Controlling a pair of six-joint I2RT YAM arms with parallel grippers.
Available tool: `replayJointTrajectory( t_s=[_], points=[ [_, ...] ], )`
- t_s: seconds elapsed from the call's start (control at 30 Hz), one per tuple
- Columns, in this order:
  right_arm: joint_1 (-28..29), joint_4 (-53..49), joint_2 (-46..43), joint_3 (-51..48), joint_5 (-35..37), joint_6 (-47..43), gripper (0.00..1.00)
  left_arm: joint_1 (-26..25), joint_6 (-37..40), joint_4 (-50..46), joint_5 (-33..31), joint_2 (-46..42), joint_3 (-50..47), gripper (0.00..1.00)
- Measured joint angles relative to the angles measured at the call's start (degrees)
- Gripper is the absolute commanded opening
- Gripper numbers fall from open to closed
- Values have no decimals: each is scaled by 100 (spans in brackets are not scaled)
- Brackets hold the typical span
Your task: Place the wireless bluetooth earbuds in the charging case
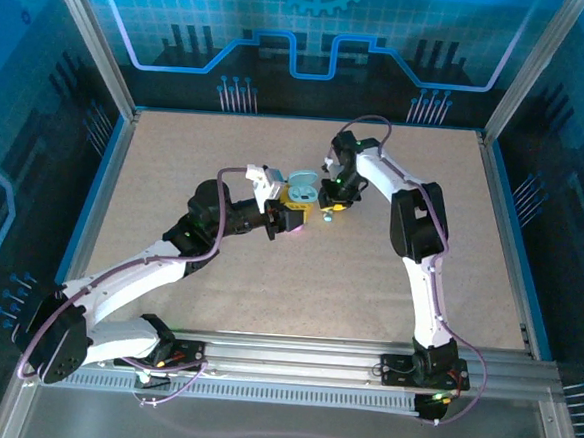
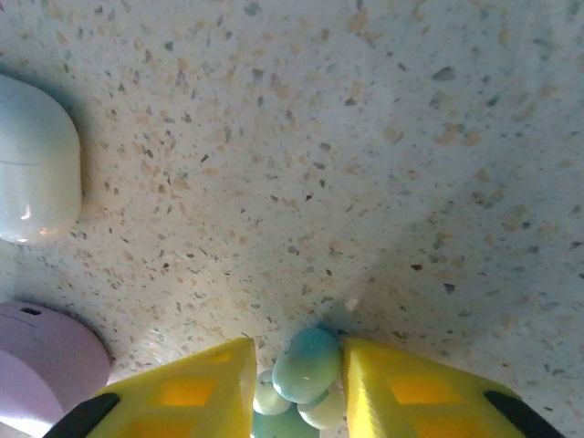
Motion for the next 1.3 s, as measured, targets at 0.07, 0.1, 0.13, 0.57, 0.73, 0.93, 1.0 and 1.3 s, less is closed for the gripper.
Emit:
replayJointTrajectory(
  t_s=[0.07,0.1,0.13,0.57,0.73,0.93,1.0,1.3],
  points=[
    [22,-37,31,0,81,26,30,0,0,0,-2,-4,-2,30],
    [22,-39,33,0,105,42,30,0,2,0,-13,-7,-7,30],
    [24,-63,33,22,149,48,30,0,0,-2,-22,-9,-13,30],
    [26,-63,4,-37,313,105,25,0,0,-2,-37,-11,-15,30],
    [-24,87,-409,-708,334,105,25,0,0,-2,-37,-11,-15,30],
    [-162,184,-1064,-1731,334,105,26,0,0,0,-37,-11,-15,30],
    [-181,251,-1309,-2098,328,107,26,0,0,0,-37,-11,-15,30],
    [-33,348,-2186,-3486,315,107,28,0,0,2,-37,-4,-15,30]
  ],
)
